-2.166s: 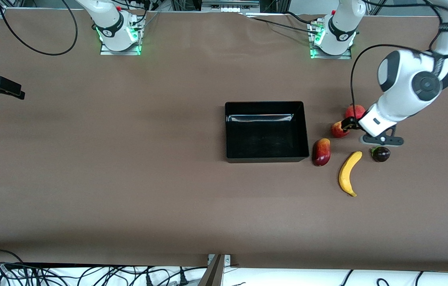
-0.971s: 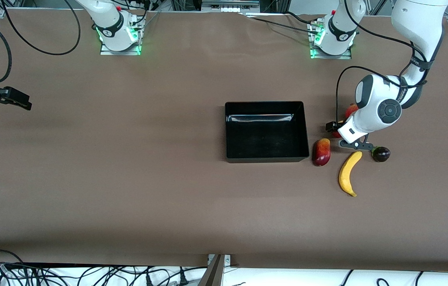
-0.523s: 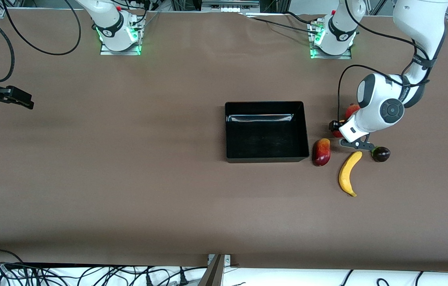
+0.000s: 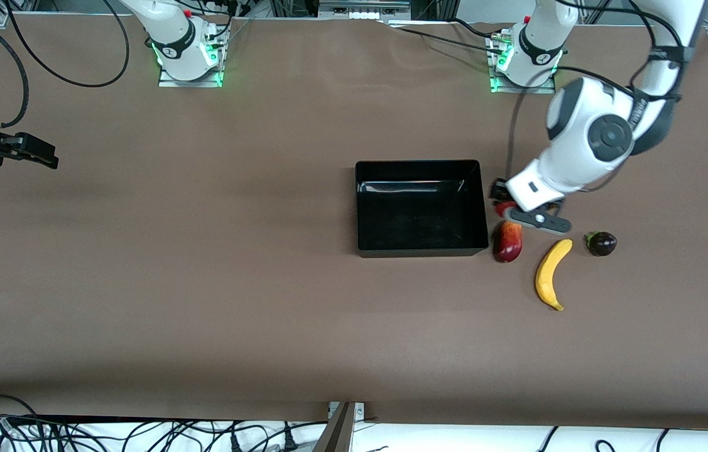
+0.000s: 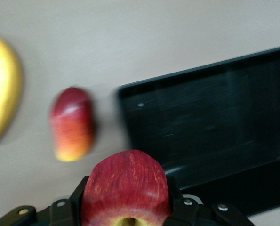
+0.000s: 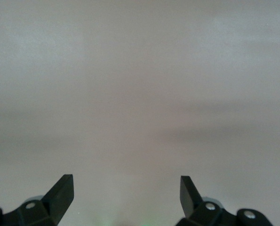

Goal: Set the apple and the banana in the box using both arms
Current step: 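Lift the red apple and carry it over the black box, then lower the apple into the box and open the left gripper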

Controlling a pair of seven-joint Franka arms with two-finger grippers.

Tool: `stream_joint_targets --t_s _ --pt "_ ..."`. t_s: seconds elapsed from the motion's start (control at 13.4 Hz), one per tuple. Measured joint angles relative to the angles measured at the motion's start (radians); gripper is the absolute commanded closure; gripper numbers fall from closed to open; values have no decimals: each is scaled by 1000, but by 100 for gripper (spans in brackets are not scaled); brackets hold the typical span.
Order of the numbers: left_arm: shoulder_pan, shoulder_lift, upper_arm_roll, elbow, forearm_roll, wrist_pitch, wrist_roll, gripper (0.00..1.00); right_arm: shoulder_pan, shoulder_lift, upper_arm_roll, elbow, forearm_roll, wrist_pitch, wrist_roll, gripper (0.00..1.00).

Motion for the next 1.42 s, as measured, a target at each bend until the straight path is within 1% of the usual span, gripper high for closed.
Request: stream_joint_targets --t_s 0.15,0.3,0.45,0.6,0.82,0.97,1.05,1.12,1.2,1.34,1.42 --pt "-81 33 -31 45 -17 0 -172 100 0 0 -2 0 0 -3 3 0" --pt "-191 107 -38 100 -17 4 -318 100 0 0 -4 -1 0 -3 3 0" --pt "-308 210 -28 162 1 43 -441 100 0 0 -4 -2 0 -3 4 0" --pt "-393 313 8 216 36 93 -524 100 0 1 -4 -4 0 -3 4 0" --pt "-442 416 75 286 42 103 -533 100 0 2 -4 -6 0 -3 5 0" --pt "-457 448 101 305 44 103 -532 100 0 2 -4 -7 0 -3 5 0" --pt "-463 456 105 309 45 103 -532 97 0 2 -4 -7 0 -3 5 0" --pt "-467 461 106 310 46 102 -532 74 0 2 -4 -7 0 -3 5 0" --pt "-471 466 106 311 46 101 -533 62 0 2 -4 -8 0 -4 5 0" --pt "-483 485 109 311 46 101 -533 45 0 2 -4 -8 0 -8 5 0" --pt "-490 497 109 311 46 105 -534 33 0 2 -4 -8 0 -9 5 0"
